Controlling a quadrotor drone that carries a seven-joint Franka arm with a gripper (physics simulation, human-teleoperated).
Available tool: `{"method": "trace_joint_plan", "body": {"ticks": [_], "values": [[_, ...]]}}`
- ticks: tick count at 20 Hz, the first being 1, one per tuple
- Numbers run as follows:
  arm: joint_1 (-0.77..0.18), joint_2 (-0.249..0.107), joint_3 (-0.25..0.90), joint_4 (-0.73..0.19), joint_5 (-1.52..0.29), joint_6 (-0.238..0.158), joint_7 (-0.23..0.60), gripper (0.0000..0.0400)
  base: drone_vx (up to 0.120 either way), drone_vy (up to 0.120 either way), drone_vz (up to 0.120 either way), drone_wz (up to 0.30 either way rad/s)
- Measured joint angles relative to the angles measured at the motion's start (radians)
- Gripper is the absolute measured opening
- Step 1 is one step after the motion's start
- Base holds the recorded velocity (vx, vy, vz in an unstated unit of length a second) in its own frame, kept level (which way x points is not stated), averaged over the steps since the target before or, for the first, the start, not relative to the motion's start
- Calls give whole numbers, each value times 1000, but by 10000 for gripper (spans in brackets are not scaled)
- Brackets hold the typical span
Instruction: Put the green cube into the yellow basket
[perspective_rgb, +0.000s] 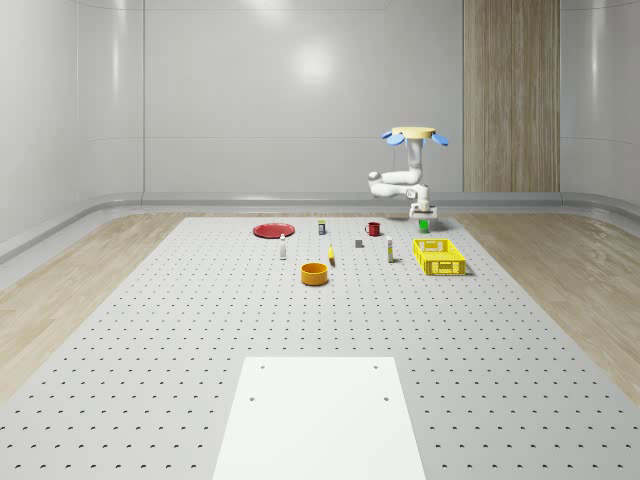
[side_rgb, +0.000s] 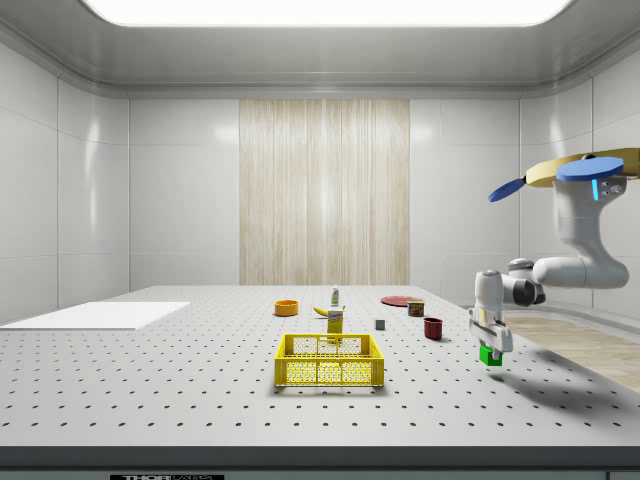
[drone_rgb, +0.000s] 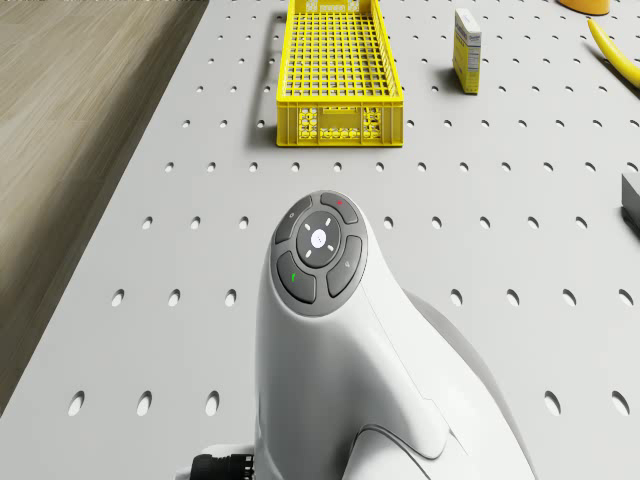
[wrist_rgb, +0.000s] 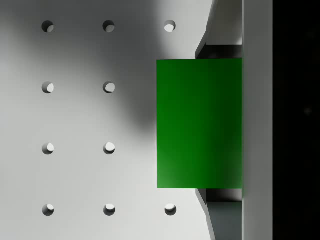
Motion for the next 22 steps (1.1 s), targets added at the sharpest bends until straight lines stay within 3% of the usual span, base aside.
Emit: {"method": "trace_joint_plan", "body": {"ticks": [4,12,18,22], "values": [[-4,-8,33,-5,36,-2,12,251,120,0,120,0],[-10,-31,58,-6,66,14,18,251,120,0,0,0],[-14,-49,64,-6,77,29,20,251,120,0,120,0],[-16,-60,66,-6,82,39,22,251,120,0,0,0]]}}
